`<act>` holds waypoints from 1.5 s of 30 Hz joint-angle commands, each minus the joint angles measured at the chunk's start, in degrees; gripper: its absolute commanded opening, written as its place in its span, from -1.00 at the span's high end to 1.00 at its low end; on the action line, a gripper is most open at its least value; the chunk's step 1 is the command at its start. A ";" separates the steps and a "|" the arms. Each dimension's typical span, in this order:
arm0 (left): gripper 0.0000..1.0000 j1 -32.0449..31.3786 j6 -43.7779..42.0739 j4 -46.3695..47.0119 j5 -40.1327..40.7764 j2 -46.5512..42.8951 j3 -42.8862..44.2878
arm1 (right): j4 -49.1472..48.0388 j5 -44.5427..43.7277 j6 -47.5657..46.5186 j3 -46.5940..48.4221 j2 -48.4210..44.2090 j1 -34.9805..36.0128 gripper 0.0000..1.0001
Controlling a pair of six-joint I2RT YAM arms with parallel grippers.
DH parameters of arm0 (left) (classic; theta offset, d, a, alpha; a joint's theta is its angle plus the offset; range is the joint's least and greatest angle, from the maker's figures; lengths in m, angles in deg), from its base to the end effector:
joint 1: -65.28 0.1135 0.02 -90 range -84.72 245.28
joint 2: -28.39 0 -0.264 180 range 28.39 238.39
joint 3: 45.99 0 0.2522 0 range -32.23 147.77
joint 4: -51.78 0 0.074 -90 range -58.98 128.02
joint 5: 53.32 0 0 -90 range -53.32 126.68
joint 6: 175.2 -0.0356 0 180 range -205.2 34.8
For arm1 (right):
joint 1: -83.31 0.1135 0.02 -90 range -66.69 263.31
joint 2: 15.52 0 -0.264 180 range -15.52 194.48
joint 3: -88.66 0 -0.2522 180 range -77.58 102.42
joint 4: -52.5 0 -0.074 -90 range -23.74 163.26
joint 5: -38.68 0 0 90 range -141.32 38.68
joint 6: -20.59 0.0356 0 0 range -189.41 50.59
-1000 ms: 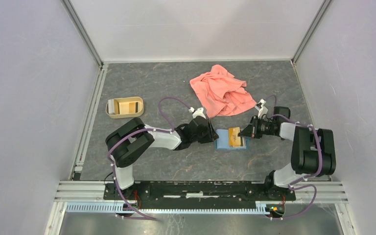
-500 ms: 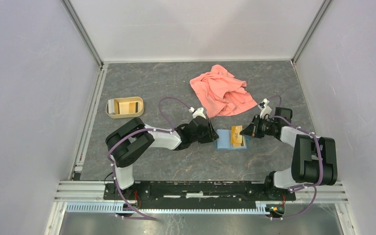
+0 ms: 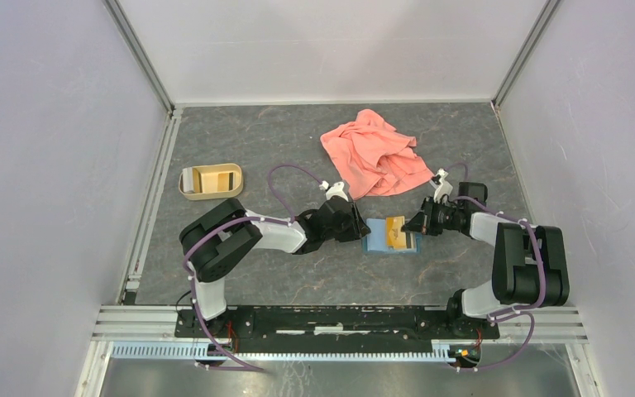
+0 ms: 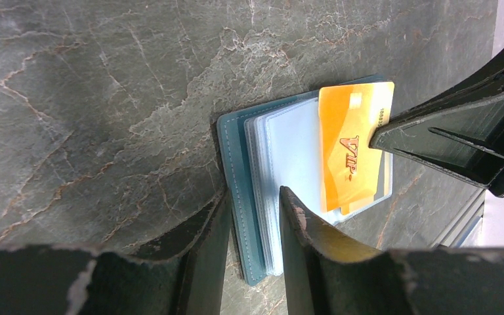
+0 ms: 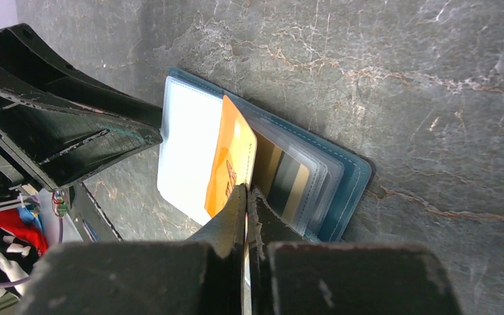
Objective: Put the credit cards into the card holder
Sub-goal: Insert the credit card into the card holder.
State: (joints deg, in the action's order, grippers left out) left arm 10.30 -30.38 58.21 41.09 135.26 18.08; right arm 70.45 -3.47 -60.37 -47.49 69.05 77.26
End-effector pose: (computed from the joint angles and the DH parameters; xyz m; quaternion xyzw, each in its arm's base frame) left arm 0.2145 -0.3013 0.1299 -0.0161 0.8918 -0.3491 0.2873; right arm 0.2385 0.0013 0.1282 0.0070 0.8869 0.3968 0.2365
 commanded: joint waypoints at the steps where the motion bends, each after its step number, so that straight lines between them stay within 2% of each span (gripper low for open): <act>1: 0.17 -0.38 0.46 -6.22 -0.45 3.15 -2.18 | 2.47 -1.34 -2.00 -0.20 0.71 0.34 1.00; 6: 0.16 -0.38 0.41 -6.12 -0.65 3.39 -1.88 | 1.46 -1.47 0.88 -0.86 0.58 -0.01 1.00; 14: 0.16 -0.39 0.46 -6.13 -0.52 3.30 -1.90 | 3.26 -6.55 2.18 -2.58 -1.77 -1.23 1.00; 22: 0.16 -0.45 0.19 -6.05 -1.04 3.46 -1.34 | 1.85 -4.76 4.16 -3.61 -2.15 -1.21 1.00; 45: 0.17 -0.54 0.41 -2.23 -4.14 4.73 -2.30 | -0.75 -0.63 6.62 -0.14 5.65 -0.86 1.00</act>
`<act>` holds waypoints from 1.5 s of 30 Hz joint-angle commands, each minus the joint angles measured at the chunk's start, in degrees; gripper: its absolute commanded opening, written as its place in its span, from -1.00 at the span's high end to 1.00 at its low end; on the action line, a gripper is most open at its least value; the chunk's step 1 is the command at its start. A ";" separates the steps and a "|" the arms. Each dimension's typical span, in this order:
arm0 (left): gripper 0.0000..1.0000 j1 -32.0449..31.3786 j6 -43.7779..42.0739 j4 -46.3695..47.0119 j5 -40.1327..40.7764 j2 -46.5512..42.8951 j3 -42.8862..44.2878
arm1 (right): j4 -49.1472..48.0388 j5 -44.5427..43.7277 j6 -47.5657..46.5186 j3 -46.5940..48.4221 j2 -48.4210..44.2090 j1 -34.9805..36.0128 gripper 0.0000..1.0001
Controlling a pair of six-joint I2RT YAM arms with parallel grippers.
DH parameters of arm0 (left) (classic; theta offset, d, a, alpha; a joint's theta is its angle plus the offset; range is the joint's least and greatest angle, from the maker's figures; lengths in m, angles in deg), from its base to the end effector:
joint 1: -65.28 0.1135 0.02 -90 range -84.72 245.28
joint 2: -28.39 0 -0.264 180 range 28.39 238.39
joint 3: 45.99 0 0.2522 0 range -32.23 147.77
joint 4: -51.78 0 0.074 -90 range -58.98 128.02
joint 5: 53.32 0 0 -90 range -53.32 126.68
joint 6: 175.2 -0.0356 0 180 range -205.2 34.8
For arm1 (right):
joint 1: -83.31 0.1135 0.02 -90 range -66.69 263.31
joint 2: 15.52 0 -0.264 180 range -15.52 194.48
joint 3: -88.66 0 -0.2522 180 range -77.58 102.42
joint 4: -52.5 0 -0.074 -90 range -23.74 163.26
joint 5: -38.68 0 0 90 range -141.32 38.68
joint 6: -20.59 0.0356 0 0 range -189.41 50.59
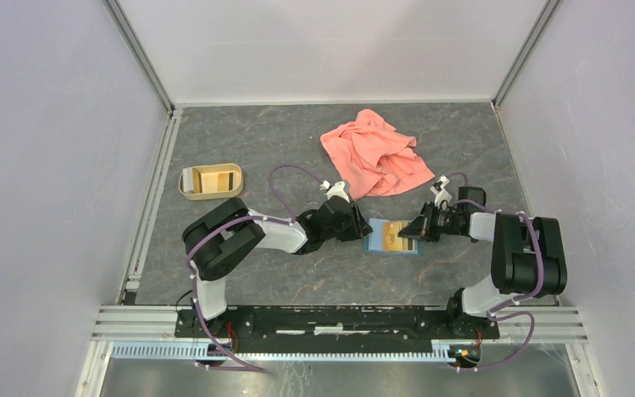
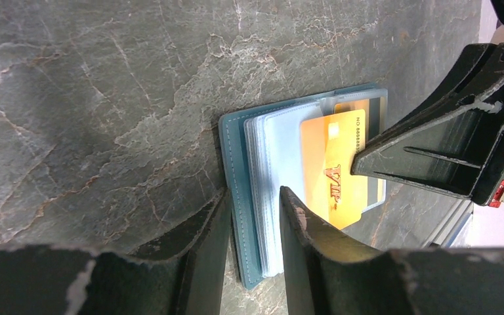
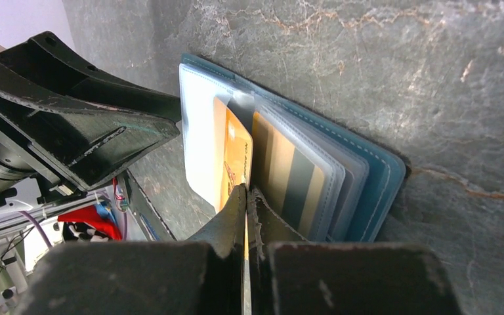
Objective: Put the credit cards into the card holder
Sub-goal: Insert the credit card into the card holder.
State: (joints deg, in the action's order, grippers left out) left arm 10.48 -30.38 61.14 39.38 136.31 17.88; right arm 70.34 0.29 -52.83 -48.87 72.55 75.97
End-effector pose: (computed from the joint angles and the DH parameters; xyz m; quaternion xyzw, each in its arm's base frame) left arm 0.2161 -0.3035 0.1270 -0.0111 0.8855 -0.3672 0.2845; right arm 0.2322 -0.0018 0.1112 0.0838 0.8779 0.4389 0.1720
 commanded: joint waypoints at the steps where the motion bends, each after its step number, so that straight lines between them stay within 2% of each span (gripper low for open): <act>1: 0.17 -0.74 0.45 -5.03 -2.44 3.74 -2.12 | -1.00 -4.21 -0.93 1.30 2.36 0.55 1.00; 8: 0.17 -0.78 0.67 -4.60 -2.44 3.54 -2.55 | -7.12 -4.85 3.34 1.00 1.50 1.37 1.00; 22: 0.17 -0.77 2.16 -1.14 -5.51 4.36 -3.25 | -8.18 -3.45 3.92 2.05 4.63 6.67 0.95; 26: 0.17 -0.76 2.13 -1.16 -5.18 3.99 -3.58 | -4.74 -2.62 -0.10 4.84 5.31 6.99 0.79; 31: 0.17 -0.73 2.38 -1.12 -4.60 3.63 -4.21 | 1.87 -4.52 -7.31 7.88 4.53 7.03 0.47; 38: 0.17 -0.69 1.97 -0.83 -4.07 2.82 -4.81 | 7.07 -7.98 -14.94 9.87 2.57 6.98 0.28; 45: 0.16 -0.58 0.97 0.55 -3.00 0.51 -6.19 | 9.80 -8.30 -20.44 10.58 -0.87 7.00 0.23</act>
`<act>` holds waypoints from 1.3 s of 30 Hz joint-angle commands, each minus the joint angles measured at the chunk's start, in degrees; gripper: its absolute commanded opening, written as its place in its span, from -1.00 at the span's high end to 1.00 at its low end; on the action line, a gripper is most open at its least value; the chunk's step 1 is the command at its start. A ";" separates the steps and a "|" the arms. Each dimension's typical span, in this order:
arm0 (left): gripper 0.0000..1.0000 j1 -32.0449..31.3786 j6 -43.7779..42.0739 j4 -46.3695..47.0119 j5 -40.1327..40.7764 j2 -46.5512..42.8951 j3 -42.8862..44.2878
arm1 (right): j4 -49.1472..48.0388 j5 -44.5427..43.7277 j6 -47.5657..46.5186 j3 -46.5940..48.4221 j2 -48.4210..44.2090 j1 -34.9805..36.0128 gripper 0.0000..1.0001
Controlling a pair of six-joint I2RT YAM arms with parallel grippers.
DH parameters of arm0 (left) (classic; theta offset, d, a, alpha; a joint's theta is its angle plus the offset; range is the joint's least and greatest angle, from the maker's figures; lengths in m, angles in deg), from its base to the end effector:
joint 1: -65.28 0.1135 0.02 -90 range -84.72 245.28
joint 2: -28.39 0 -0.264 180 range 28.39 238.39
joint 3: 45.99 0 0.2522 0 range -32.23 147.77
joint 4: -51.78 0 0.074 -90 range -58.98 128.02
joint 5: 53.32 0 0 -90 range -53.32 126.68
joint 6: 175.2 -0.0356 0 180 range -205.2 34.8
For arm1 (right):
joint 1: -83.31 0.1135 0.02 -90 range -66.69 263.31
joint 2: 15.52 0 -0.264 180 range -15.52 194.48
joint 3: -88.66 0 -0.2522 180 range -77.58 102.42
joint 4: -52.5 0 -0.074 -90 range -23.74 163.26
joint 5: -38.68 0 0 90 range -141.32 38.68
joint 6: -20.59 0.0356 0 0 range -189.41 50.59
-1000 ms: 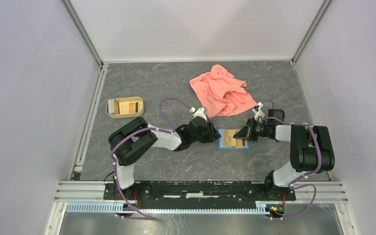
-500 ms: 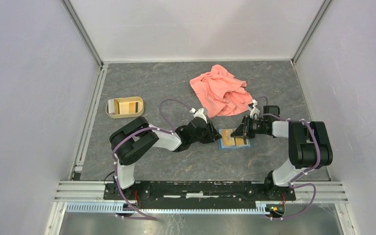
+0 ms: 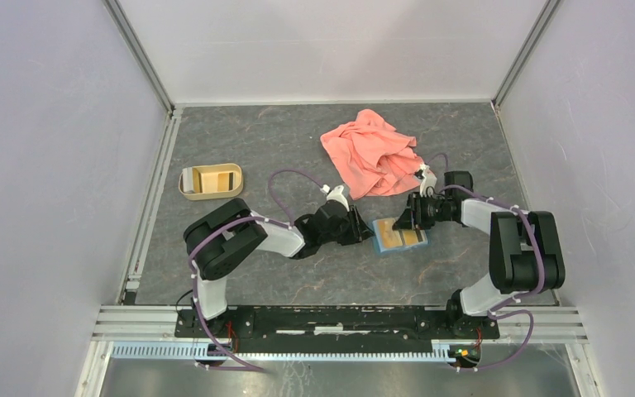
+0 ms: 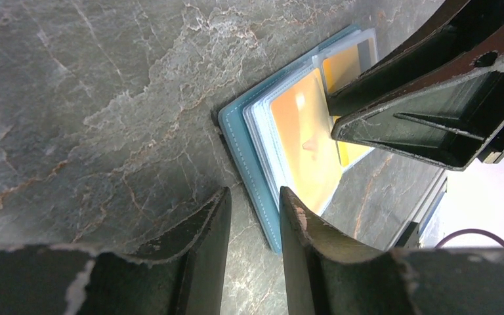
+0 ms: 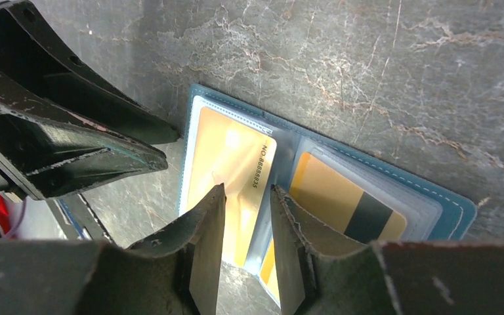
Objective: Put the credit cards into the card holder
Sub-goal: Insert the credit card into the card holder.
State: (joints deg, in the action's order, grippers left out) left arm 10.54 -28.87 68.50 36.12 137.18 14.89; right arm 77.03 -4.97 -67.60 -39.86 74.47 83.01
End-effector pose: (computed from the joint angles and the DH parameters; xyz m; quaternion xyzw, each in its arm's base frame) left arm 0.2121 -0.3006 0.1195 -0.0097 0.8711 -0.4072 0.2743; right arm 0.2621 0.0244 0.1326 -0.0753 0.8955 0.3855 0.2092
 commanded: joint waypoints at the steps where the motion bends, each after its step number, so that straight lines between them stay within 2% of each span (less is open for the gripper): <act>1: 0.16 -0.63 -0.84 -6.33 0.41 -0.78 -3.65 | 3.13 -2.97 -6.27 1.65 -3.82 -0.05 0.24; 7: 0.16 -0.61 -5.22 -5.23 4.75 -7.25 -6.08 | 5.52 1.65 -12.97 3.38 -6.58 -0.01 0.27; 9: 0.16 -0.63 -7.63 -5.36 6.66 -10.26 -6.83 | 9.30 3.01 -18.94 5.53 -6.97 -0.05 0.29; 11: 0.16 -0.55 -10.54 -5.66 9.74 -14.14 -8.08 | 16.54 6.23 -30.69 8.49 -7.19 0.00 0.30; 13: 0.15 -0.58 -14.10 -6.01 13.17 -19.09 -9.51 | 22.47 7.33 -38.46 11.47 -7.93 -0.04 0.31; 16: 0.13 -0.62 -20.59 -6.66 19.29 -29.57 -12.07 | 20.04 2.15 -41.15 12.19 -13.19 -0.13 0.30; 17: 0.06 -0.63 -22.63 -6.80 21.16 -32.82 -12.83 | 17.37 -0.81 -40.80 11.55 -15.72 -0.10 0.30; 19: -0.30 -0.59 -26.00 -6.50 25.18 -38.01 -14.71 | 11.05 -7.61 -41.45 9.74 -22.24 -0.05 0.23; 20: -0.52 -0.55 -27.36 -5.60 26.63 -40.06 -15.71 | 7.80 -11.18 -41.81 8.99 -25.57 -0.12 0.10; 21: -0.87 -0.40 -28.96 -4.55 27.40 -41.57 -16.79 | 7.24 -13.79 -41.86 9.85 -26.46 -0.13 -0.05; 22: -0.98 -0.23 -29.80 -3.30 27.54 -42.92 -17.82 | 8.30 -14.93 -41.28 12.02 -25.47 -0.38 -0.22; 24: -0.99 0.13 -29.56 -1.17 26.21 -44.88 -19.68 | 10.91 -11.88 -40.34 14.49 -22.47 -1.21 -0.77; 25: -0.99 0.23 -28.56 -0.27 25.13 -45.71 -20.79 | 14.78 -7.48 -42.04 16.60 -20.04 -1.53 -0.95; 28: -0.99 0.68 -26.97 2.97 18.09 -46.56 -22.28 | 27.77 0.91 -51.37 20.49 -14.71 -1.92 -0.96; 32: -0.99 0.78 -21.48 5.67 6.38 -43.75 -22.33 | 25.59 -2.20 -62.60 13.46 -18.13 -3.89 -0.96; 34: -0.99 0.70 -17.87 8.17 2.23 -40.19 -22.26 | 26.14 -0.77 -73.60 10.79 -20.07 -5.94 -0.96; 35: -0.99 0.74 -16.31 9.50 1.03 -37.86 -22.20 | 28.89 -0.01 -82.79 10.59 -19.95 -6.83 -0.96; 37: -0.98 0.70 -13.32 12.04 -2.09 -32.53 -21.53 | 38.91 -1.32 -99.92 13.21 -16.64 -7.67 -0.96; 39: -0.98 0.69 -11.37 13.58 -4.17 -28.55 -20.41 | 47.73 -3.88 -110.16 17.42 -11.21 -8.21 -0.95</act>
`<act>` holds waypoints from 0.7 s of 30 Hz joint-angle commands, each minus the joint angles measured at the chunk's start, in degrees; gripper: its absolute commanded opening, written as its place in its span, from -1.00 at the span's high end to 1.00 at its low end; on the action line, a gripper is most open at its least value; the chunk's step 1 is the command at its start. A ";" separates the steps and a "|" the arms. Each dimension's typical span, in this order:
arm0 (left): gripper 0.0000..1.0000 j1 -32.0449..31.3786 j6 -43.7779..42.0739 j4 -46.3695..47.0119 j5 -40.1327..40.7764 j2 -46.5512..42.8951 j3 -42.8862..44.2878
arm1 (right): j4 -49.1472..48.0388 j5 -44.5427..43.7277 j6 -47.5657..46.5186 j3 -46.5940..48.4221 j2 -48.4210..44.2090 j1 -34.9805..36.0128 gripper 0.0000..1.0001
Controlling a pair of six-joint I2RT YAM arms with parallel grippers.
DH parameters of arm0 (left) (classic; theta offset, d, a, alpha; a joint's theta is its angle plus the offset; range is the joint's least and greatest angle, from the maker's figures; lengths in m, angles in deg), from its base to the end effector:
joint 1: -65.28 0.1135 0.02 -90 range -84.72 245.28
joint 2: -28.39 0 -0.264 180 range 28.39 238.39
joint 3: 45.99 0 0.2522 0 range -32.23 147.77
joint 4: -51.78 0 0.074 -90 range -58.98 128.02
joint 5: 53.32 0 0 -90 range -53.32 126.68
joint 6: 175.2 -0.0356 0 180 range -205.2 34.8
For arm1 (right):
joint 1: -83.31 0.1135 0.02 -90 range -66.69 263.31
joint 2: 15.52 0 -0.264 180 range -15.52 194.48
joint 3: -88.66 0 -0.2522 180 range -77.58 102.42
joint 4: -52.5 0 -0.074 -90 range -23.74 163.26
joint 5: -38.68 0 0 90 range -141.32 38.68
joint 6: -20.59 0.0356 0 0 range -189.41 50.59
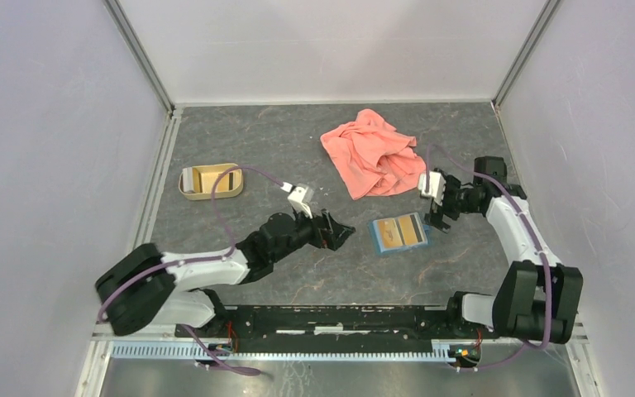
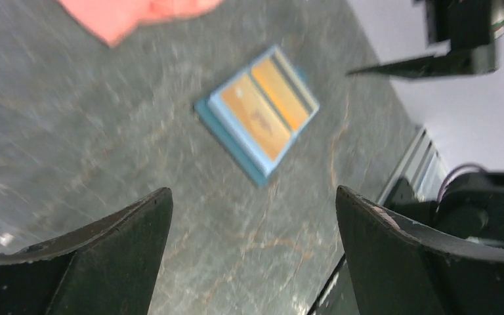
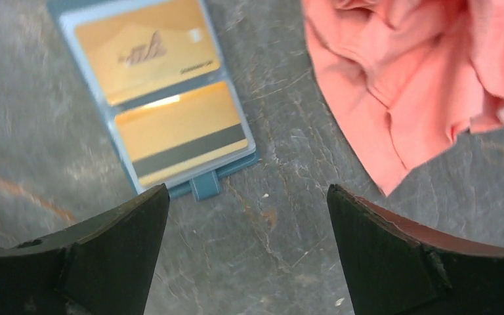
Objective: Put the credit cards into the card holder
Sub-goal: Insert the credit card into the card holder, then close the card holder at the center of the board.
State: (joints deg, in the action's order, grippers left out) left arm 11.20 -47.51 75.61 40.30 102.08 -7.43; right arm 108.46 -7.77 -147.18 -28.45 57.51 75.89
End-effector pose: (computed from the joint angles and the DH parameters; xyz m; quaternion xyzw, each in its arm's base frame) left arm 0.1541 -0.2089 0.2003 0.0903 0.7679 -0.4380 0.4587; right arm 0.2329 -0.0056 0.2304 -0.5862 0.6984 0.1370 0.3872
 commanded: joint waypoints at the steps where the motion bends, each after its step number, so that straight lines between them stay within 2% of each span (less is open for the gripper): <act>1: -0.98 0.03 8.56 6.54 -8.78 8.26 2.59 | 20.12 -1.97 -34.04 8.03 8.58 -1.55 -0.91; 5: -0.95 -0.05 11.84 9.37 -9.93 12.84 3.26 | 23.91 -3.03 -39.06 9.92 15.69 -2.12 -0.64; 13: -0.90 -0.06 13.62 12.67 -12.23 17.60 3.32 | 22.38 -1.71 -34.55 12.25 23.87 -1.84 -0.25; 21: -0.90 -0.06 14.24 13.66 -12.72 19.62 3.54 | 18.46 -5.37 -30.48 11.26 27.25 -1.37 -0.12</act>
State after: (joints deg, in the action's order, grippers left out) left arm 11.20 -35.42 85.57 28.74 120.72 -5.55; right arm 128.11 -11.53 -179.16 -18.01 83.52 74.31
